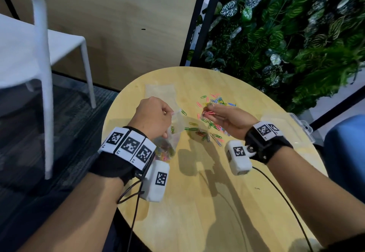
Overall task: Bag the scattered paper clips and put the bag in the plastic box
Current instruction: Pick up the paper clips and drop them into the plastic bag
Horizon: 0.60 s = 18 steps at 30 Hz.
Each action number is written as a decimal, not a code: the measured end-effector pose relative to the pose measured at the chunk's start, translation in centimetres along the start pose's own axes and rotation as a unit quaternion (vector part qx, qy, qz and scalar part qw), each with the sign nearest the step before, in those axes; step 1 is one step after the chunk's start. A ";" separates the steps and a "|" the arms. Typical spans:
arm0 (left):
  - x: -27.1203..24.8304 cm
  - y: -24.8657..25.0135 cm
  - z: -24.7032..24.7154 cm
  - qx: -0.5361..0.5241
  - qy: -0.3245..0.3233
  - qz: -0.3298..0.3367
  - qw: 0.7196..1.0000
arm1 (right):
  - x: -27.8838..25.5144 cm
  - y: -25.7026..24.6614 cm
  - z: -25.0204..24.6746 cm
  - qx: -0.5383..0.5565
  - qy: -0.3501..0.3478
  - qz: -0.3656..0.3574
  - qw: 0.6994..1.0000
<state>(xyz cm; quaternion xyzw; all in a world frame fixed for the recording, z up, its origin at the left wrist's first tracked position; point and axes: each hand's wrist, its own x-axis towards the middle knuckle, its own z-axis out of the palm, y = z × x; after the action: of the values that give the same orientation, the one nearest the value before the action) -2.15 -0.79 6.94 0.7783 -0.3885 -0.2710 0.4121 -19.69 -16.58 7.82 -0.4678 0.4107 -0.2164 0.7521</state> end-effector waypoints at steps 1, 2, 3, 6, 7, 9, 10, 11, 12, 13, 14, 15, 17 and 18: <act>-0.1 0.2 0.3 0.001 -0.003 0.000 1.000 | -0.7 -0.1 0.8 0.033 -0.025 0.004 0.999; -0.2 0.5 0.6 0.003 -0.006 0.002 1.000 | -1.4 -0.1 1.6 0.053 -0.048 0.009 0.997; -0.4 0.8 0.9 0.003 -0.008 0.006 1.000 | -1.9 0.3 2.4 0.061 -0.067 0.017 0.996; -0.8 1.5 1.5 -0.003 -0.005 0.016 1.000 | -2.7 1.8 4.3 0.013 -0.114 0.030 0.993; -0.9 1.6 1.5 -0.003 0.000 0.017 1.000 | -2.8 2.4 4.7 -0.015 -0.116 0.028 0.993; -0.9 1.5 1.5 -0.004 0.006 0.015 1.000 | -2.7 3.2 5.3 -0.060 -0.086 0.017 0.994; -0.8 1.5 1.5 -0.005 0.006 0.014 1.000 | -2.7 3.4 5.5 -0.078 -0.069 0.013 0.994; -0.8 1.4 1.5 -0.006 0.004 0.013 1.000 | -2.7 3.5 5.7 -0.093 -0.063 0.011 0.994; -0.8 1.3 1.5 -0.007 0.004 0.011 1.000 | -2.7 3.4 5.9 -0.108 -0.069 0.012 0.992; -0.8 1.2 1.4 -0.005 0.005 0.008 1.000 | -2.7 3.4 6.0 -0.126 -0.079 0.012 0.989; -0.7 1.2 1.3 -0.004 0.007 0.006 1.000 | -2.6 3.4 6.1 -0.157 -0.086 0.003 0.984; -0.8 1.2 1.2 -0.005 0.008 0.005 1.000 | -2.6 3.3 6.1 -0.203 -0.084 -0.014 0.976; -0.7 1.3 1.1 -0.009 0.006 0.007 1.000 | -2.3 3.5 6.0 -0.324 -0.054 -0.079 0.941; -0.8 1.3 1.0 -0.009 0.005 0.009 1.000 | -2.1 3.7 6.0 -0.385 -0.035 -0.122 0.914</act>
<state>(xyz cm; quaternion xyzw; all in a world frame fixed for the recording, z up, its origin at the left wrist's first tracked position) -3.81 -1.06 7.65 0.7721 -0.3911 -0.2669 0.4239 -16.21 -10.24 6.82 -0.7749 0.3755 -0.1147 0.4953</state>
